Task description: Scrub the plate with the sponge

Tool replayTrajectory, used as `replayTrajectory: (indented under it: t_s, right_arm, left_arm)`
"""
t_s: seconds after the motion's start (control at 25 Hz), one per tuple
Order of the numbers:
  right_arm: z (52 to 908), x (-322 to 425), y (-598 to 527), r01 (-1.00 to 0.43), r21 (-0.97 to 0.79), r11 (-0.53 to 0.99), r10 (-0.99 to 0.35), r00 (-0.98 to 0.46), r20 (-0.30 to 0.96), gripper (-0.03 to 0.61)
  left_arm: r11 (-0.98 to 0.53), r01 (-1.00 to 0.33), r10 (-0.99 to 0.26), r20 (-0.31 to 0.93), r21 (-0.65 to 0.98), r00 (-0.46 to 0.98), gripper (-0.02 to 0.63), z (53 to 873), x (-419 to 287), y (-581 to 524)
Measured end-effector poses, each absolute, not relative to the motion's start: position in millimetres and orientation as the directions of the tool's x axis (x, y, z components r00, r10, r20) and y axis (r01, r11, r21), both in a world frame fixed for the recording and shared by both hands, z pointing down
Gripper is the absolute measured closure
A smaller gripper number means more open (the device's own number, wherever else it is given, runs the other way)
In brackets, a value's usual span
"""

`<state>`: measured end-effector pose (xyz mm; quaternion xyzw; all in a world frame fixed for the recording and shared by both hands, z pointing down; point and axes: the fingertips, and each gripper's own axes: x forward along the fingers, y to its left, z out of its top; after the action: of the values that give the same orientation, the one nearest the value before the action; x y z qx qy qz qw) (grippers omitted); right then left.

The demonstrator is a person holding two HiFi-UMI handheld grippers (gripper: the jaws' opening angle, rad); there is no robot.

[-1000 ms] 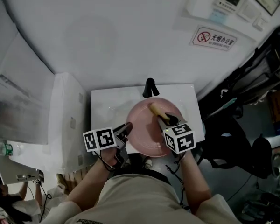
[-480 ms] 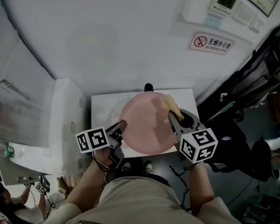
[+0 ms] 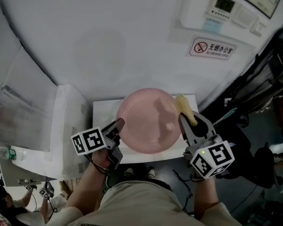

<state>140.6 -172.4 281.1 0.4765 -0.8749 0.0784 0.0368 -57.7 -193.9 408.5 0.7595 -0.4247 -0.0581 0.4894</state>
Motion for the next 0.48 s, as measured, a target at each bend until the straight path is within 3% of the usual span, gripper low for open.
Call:
replayTrajectory:
  t_s: [0.48]
  right_arm:
    - [229.9, 164.9, -147.0, -0.873, -0.019, 0.487, -0.873, -0.487, -0.005, 0.497]
  left_arm:
    - [-0.231, -0.597, -0.733, 0.266, 0.768, 0.626, 0.566, 368.0, -54.4, -211.9]
